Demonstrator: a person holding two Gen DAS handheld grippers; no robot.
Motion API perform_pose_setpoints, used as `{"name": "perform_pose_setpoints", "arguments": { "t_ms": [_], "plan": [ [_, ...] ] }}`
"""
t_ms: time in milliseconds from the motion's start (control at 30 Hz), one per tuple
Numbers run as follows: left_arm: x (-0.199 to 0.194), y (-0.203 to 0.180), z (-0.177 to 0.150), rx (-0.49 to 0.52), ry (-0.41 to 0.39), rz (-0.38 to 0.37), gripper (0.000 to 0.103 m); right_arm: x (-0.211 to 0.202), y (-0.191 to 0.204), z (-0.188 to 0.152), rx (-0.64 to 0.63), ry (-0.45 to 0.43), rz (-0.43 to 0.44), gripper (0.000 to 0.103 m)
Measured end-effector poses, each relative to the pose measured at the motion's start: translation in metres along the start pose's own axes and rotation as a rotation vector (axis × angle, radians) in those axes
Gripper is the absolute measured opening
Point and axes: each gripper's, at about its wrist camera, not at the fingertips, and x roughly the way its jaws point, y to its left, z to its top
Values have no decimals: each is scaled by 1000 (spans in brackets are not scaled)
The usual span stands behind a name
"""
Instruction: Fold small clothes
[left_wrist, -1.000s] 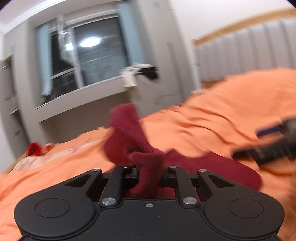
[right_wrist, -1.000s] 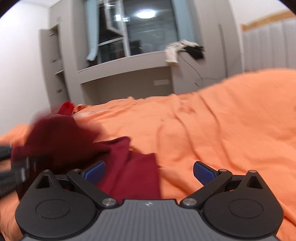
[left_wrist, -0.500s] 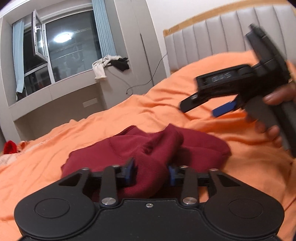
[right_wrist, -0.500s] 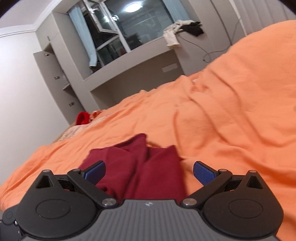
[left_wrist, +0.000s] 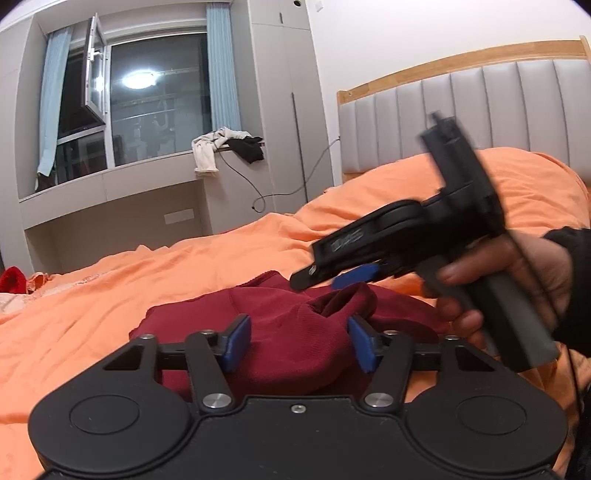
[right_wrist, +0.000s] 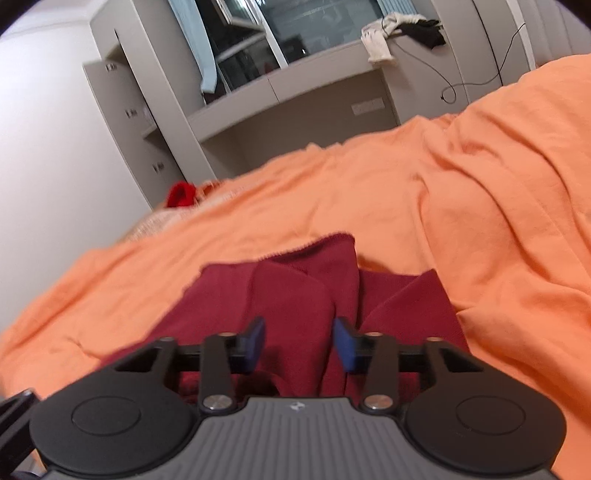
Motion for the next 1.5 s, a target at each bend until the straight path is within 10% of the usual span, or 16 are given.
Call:
{"name": "perform_pose_setpoints", "arguments": {
  "t_ms": [267, 567, 900, 1133, 1500],
  "plan": [
    [3, -12, -8, 62, 11, -41, 15, -13, 11, -5, -99, -46, -20, 6],
    [12, -33, 4, 36, -44, -77, 12, -62, 2, 7, -150, -228, -125, 5],
    [45, -51, -7, -38, 46, -171, 15, -46, -27, -13, -104, -119, -212, 7],
    [32, -37, -3, -92, 22, -218, 37, -44, -21, -17, -123, -101, -235, 16],
    [-10, 11, 25, -296, -98, -36, 98, -58, -26, -20, -88, -137, -198, 96]
  ]
}}
